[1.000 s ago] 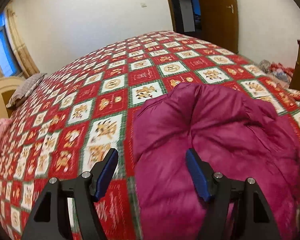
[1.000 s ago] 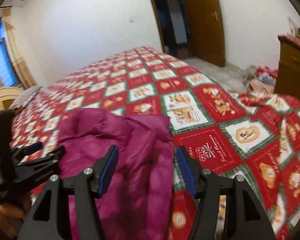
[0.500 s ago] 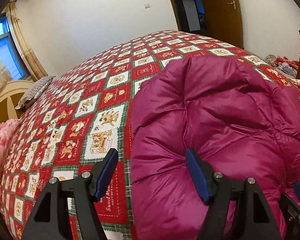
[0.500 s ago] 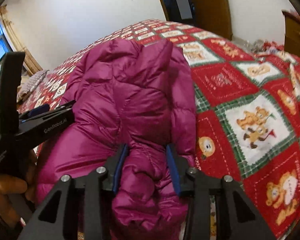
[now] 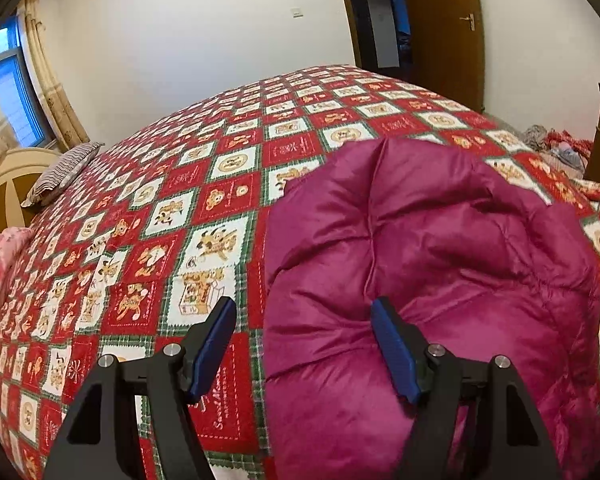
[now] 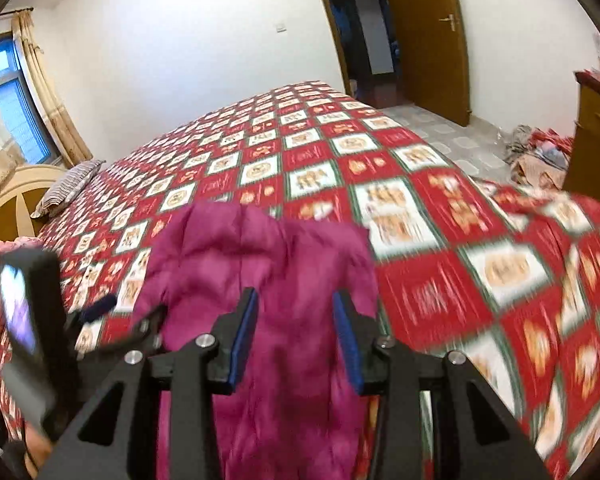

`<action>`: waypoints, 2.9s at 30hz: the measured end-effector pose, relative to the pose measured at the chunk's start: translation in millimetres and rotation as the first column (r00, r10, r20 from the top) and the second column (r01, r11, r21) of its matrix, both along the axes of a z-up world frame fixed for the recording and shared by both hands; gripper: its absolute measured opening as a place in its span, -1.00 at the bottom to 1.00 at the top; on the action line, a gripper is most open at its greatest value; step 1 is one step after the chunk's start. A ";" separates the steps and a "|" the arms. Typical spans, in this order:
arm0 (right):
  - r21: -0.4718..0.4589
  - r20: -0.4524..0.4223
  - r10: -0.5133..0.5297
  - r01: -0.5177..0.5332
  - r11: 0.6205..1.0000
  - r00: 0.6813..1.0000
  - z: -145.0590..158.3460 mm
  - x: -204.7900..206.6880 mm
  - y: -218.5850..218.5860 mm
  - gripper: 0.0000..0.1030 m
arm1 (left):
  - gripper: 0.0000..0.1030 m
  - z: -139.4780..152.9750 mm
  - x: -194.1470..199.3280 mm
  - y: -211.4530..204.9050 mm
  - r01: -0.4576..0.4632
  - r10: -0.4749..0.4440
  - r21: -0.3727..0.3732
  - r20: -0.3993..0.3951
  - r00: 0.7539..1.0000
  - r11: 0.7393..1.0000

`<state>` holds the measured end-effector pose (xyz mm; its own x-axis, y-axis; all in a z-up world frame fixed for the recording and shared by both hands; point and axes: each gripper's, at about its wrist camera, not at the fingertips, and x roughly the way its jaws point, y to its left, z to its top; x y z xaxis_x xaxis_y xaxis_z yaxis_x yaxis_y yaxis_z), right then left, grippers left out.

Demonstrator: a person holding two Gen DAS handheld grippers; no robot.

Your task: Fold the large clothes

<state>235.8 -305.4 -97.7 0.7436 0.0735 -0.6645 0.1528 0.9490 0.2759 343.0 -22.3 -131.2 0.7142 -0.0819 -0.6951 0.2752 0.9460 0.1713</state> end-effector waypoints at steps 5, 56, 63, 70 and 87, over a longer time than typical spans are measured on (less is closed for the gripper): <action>-0.019 -0.116 0.002 -0.004 1.000 0.993 -45.9 43.5 2.3 -0.19 | 0.38 -2.9 5.9 -8.0 0.000 0.000 0.015 0.001 1.000 1.000; 0.242 -0.056 0.189 -0.170 0.955 0.980 -83.9 16.9 -24.1 1.00 | 0.71 -40.1 41.9 55.7 -0.014 -0.184 -0.538 -0.313 0.932 0.843; 0.171 -0.053 0.278 -0.266 0.949 0.959 -82.9 16.4 -2.4 1.00 | 0.71 -42.6 41.9 47.5 0.024 -0.202 -0.505 -0.300 0.932 0.863; 0.151 -0.041 0.270 -0.261 0.954 0.962 -85.2 18.9 1.4 1.00 | 0.71 -43.9 45.0 45.3 0.038 -0.210 -0.498 -0.294 0.932 0.866; 0.132 -0.071 0.310 -0.299 0.945 0.948 -69.6 -3.9 33.8 -0.12 | 0.05 -26.1 17.2 45.7 0.124 -0.281 -0.523 -0.232 0.931 0.843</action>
<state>231.8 -271.5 -167.3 0.6111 0.3688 -0.7004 -0.1086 0.9155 0.3873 360.3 23.5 -157.3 0.4171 -0.5882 -0.6928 0.4319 0.7990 -0.4184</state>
